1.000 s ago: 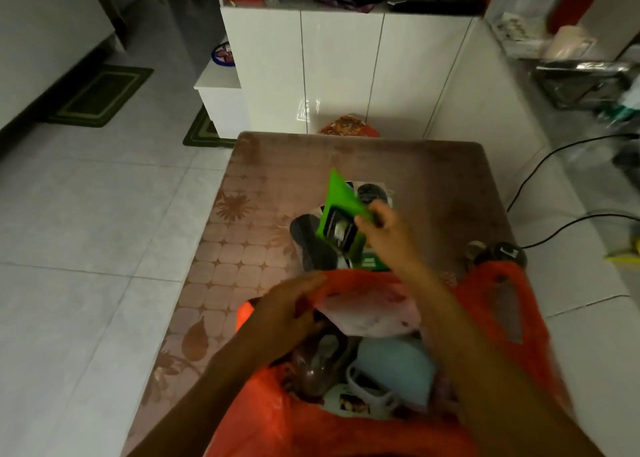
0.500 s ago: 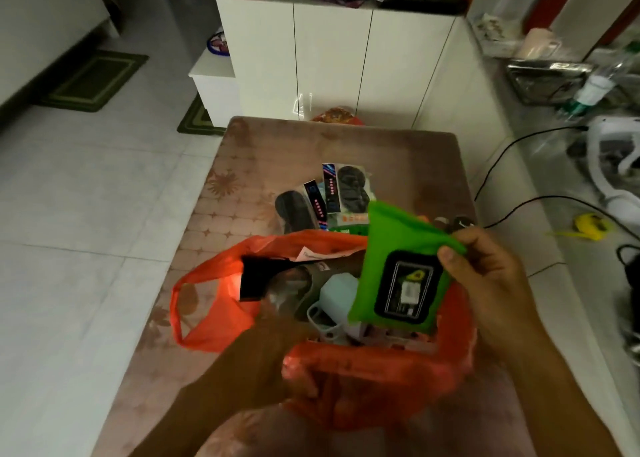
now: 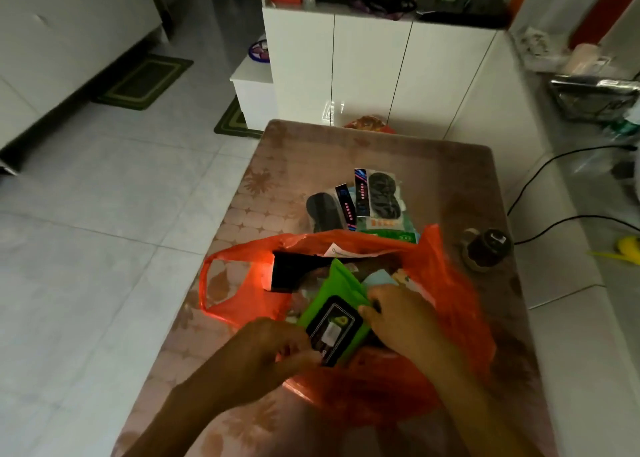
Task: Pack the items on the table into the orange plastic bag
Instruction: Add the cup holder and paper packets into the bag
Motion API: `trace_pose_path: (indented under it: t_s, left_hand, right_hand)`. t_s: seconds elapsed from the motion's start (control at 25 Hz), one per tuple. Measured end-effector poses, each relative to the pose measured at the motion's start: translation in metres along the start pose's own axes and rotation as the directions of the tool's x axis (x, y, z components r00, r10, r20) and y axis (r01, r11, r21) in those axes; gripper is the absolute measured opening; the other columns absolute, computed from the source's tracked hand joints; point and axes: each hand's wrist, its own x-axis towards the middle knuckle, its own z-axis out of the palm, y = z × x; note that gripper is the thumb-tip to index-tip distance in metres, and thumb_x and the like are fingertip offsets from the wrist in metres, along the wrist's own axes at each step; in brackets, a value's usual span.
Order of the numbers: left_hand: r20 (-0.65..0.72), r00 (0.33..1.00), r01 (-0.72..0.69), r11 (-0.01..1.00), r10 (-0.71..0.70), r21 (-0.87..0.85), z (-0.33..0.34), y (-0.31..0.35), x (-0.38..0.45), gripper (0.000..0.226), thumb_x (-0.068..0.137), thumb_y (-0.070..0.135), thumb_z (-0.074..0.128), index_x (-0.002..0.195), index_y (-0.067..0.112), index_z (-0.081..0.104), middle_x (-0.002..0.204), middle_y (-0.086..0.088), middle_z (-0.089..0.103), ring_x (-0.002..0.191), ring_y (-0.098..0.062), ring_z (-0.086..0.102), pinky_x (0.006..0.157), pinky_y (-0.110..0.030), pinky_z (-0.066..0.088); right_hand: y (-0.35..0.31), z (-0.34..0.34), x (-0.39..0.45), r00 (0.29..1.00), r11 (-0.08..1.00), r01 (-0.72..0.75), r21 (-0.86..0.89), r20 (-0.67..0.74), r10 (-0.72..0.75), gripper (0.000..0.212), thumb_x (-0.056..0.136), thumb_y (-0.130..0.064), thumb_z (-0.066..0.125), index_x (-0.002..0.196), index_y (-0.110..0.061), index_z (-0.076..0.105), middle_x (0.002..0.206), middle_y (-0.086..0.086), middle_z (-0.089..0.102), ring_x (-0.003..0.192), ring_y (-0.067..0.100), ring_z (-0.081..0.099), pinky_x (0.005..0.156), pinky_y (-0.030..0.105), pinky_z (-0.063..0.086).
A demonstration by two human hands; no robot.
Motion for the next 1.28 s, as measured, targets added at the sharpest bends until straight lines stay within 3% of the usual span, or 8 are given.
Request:
trace_pose_path:
  t_s: [0.12,0.28,0.44,0.64,0.84,1.0,1.12,1.28]
  left_hand:
    - [-0.54,0.84,0.274,0.898,-0.05,0.344,-0.014,-0.013,0.011,0.054,0.077,0.049,0.068,0.121,0.021,0.057,0.125,-0.009,0.061,0.113,-0.028,0.057,0.088,-0.051,0.049]
    - [-0.417,0.622,0.651,0.734,-0.662,-0.193,-0.031,-0.055,0.024,0.075,0.076,0.027,0.077,0.14,0.011,0.043,0.131,-0.017,0.059,0.115,-0.036,0.058,0.098,-0.053,0.046]
    - [-0.351,0.775,0.295,0.792,-0.525,-0.535,-0.042,-0.038,0.027,0.024,0.091,0.035,0.058,0.079,0.019,0.07,0.056,-0.008,0.064,0.057,-0.028,0.061,0.061,-0.042,0.051]
    - [-0.15,0.984,-0.059,0.602,-0.101,-0.796,-0.071,0.028,0.038,0.028,0.088,0.028,0.058,0.087,0.001,0.066,0.048,-0.016,0.048,0.036,-0.014,0.035,0.038,-0.016,0.031]
    - [-0.079,0.991,-0.002,0.589,-0.105,-0.808,-0.061,0.041,0.064,0.024,0.092,0.019,0.056,0.111,0.007,0.064,0.051,-0.014,0.053,0.041,-0.018,0.047,0.039,-0.021,0.039]
    - [-0.069,0.971,0.054,0.492,-0.228,-0.869,-0.06,0.033,0.086,0.031,0.094,0.023,0.054,0.121,0.009,0.06,0.064,-0.014,0.058,0.048,-0.022,0.049,0.044,-0.025,0.042]
    - [-0.061,0.935,0.099,0.422,-0.349,-0.901,-0.057,0.022,0.104,0.032,0.095,0.026,0.047,0.117,0.007,0.061,0.068,-0.014,0.059,0.045,-0.02,0.045,0.039,-0.024,0.035]
    - [-0.061,0.868,0.165,0.401,-0.493,-0.901,-0.056,-0.001,0.117,0.031,0.096,0.032,0.044,0.108,0.013,0.065,0.066,-0.012,0.055,0.042,-0.016,0.036,0.036,-0.02,0.022]
  right_hand:
    - [0.001,-0.003,-0.002,0.983,0.969,-0.123,-0.214,0.109,0.149,0.012,0.096,-0.029,0.05,0.094,-0.022,0.059,0.106,0.001,0.065,0.106,0.02,0.059,0.079,0.03,0.043]
    - [-0.007,-0.012,-0.006,0.992,0.934,-0.1,-0.343,0.043,0.122,0.023,0.09,-0.026,0.059,0.113,-0.023,0.052,0.13,0.003,0.056,0.118,0.024,0.054,0.089,0.033,0.044]
    - [-0.01,0.012,-0.016,0.931,0.921,0.326,-0.216,0.245,-0.272,0.065,0.094,-0.039,0.052,0.15,-0.034,0.019,0.161,-0.003,0.014,0.145,0.024,0.02,0.117,0.044,0.02]
    - [0.01,0.025,-0.009,0.931,0.94,0.185,-0.288,0.356,-0.074,0.066,0.096,-0.052,0.042,0.152,-0.039,0.011,0.163,0.002,0.011,0.139,0.028,0.035,0.109,0.043,0.033]
    - [0.005,-0.007,0.009,0.902,0.975,0.188,-0.12,0.414,-0.123,0.049,0.09,-0.048,0.056,0.135,-0.029,0.052,0.131,0.001,0.059,0.115,0.021,0.057,0.097,0.04,0.045]
    - [0.02,-0.037,0.091,0.991,0.783,0.103,0.613,-0.132,-0.027,0.015,0.092,-0.027,0.059,0.102,-0.024,0.07,0.094,-0.007,0.071,0.084,0.008,0.066,0.077,0.031,0.056]
    - [0.05,-0.024,0.182,0.919,0.87,-0.007,0.492,-0.341,0.2,0.035,0.089,-0.021,0.058,0.124,-0.022,0.057,0.12,0.003,0.064,0.101,0.021,0.062,0.085,0.042,0.054]
    - [0.087,0.021,0.268,0.977,0.977,-0.209,0.03,0.06,0.207,0.105,0.072,-0.045,0.076,0.153,-0.03,0.01,0.163,0.008,-0.001,0.145,0.041,0.013,0.11,0.06,0.026]
